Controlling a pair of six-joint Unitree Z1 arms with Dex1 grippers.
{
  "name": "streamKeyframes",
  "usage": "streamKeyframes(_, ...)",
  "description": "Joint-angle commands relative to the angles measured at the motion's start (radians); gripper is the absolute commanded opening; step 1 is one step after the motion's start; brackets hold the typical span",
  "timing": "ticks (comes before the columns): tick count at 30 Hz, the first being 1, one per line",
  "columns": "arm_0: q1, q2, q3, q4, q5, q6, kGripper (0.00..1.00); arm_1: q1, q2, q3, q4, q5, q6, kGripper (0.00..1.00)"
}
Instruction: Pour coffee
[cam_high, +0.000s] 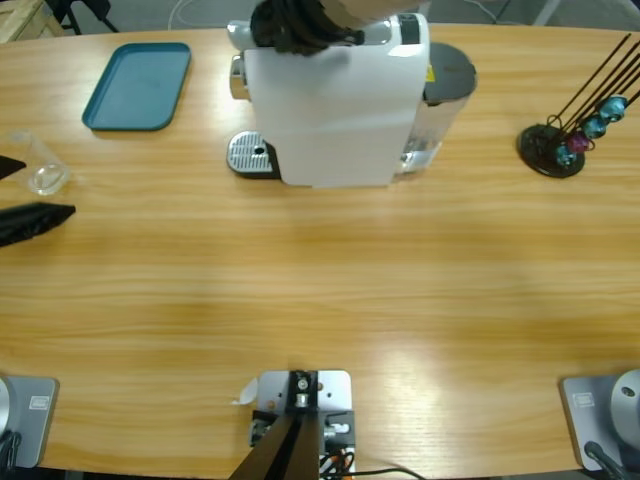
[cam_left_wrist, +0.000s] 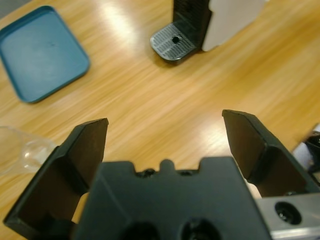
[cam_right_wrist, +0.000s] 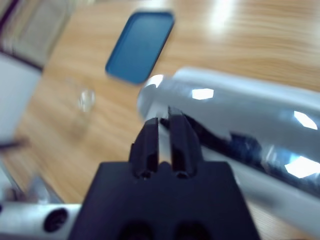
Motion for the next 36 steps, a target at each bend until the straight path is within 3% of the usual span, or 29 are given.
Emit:
streamKeyframes(1, 0.078, -0.022, 0.024, 0.013, 0.217, -0.059, 1.000, 0.020, -0.230, 0.047, 0.161, 0.049, -0.190, 1.000)
streamKeyframes(5, 0.162, -0.034, 0.012, 0.069, 0.333, -0.116, 1.000, 0.020, -0.302, 0.071, 0.221, 0.054, -0.183, 1.000)
streamKeyframes(9, 0.275, 0.024, 0.011, 0.065, 0.348, -0.182, 1.000, 0.020, -0.367, 0.123, 0.271, 0.086, -0.171, 1.000)
streamKeyframes(13, 0.401, 0.118, 0.081, -0.075, 0.348, -0.188, 1.000, 0.020, -0.404, 0.158, 0.299, 0.090, -0.162, 1.000)
streamKeyframes(24, 0.426, 0.185, 0.316, -0.518, 0.338, -0.025, 0.973, 0.020, -0.388, 0.206, 0.272, 0.104, -0.139, 1.000)
streamKeyframes(36, 0.468, 0.550, 0.352, -0.809, 0.355, -0.037, 1.000, 0.020, -0.303, 0.114, 0.428, 0.117, -0.119, 1.000)
